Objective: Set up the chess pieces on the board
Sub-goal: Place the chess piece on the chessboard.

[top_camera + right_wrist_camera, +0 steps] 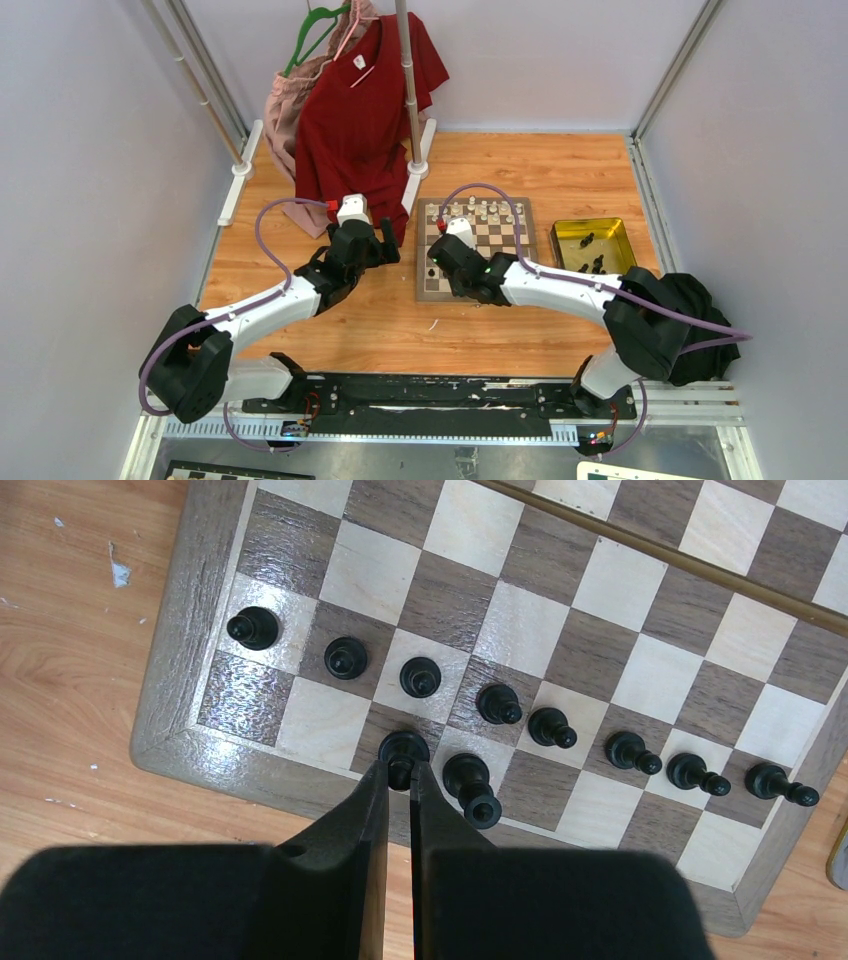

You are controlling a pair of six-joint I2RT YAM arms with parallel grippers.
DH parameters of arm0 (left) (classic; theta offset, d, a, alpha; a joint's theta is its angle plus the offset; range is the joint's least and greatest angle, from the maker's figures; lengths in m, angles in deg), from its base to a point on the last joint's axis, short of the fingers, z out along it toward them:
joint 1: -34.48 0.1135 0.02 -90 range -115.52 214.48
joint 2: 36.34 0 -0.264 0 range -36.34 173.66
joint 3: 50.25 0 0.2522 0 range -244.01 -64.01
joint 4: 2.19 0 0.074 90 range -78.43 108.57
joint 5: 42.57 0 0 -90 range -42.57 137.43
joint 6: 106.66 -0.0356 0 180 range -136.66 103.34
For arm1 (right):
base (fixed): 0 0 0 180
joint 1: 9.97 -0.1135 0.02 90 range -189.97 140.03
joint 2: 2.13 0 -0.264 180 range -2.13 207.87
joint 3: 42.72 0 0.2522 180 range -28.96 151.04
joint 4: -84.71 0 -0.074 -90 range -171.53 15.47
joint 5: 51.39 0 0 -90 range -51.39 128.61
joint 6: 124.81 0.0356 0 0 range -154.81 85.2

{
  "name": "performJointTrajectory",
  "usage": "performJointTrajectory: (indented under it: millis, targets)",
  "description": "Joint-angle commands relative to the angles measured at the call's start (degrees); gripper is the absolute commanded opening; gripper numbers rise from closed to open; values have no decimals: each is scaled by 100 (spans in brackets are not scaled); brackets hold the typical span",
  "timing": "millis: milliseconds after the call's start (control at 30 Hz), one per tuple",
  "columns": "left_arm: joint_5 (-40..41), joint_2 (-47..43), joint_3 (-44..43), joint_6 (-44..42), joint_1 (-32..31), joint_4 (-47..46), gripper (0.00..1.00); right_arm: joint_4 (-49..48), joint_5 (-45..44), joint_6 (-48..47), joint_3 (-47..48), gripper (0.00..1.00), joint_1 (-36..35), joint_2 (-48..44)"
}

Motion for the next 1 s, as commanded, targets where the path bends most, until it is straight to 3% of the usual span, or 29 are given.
performJointTrajectory:
  millis: [0, 200, 600, 967]
  targets:
    - [26, -94, -45, -26, 28, -44, 94, 89, -53, 133, 15, 0, 77, 82]
    - [26, -52, -50, -23, 29, -48, 94, 34, 32, 128, 1, 5, 98, 114]
    - [22, -35, -46, -14, 21, -48, 94, -22, 156, 70, -23, 29, 109, 70]
    - [39, -51, -61, -8, -8, -35, 94, 29, 184, -106, 18, 30, 100, -291]
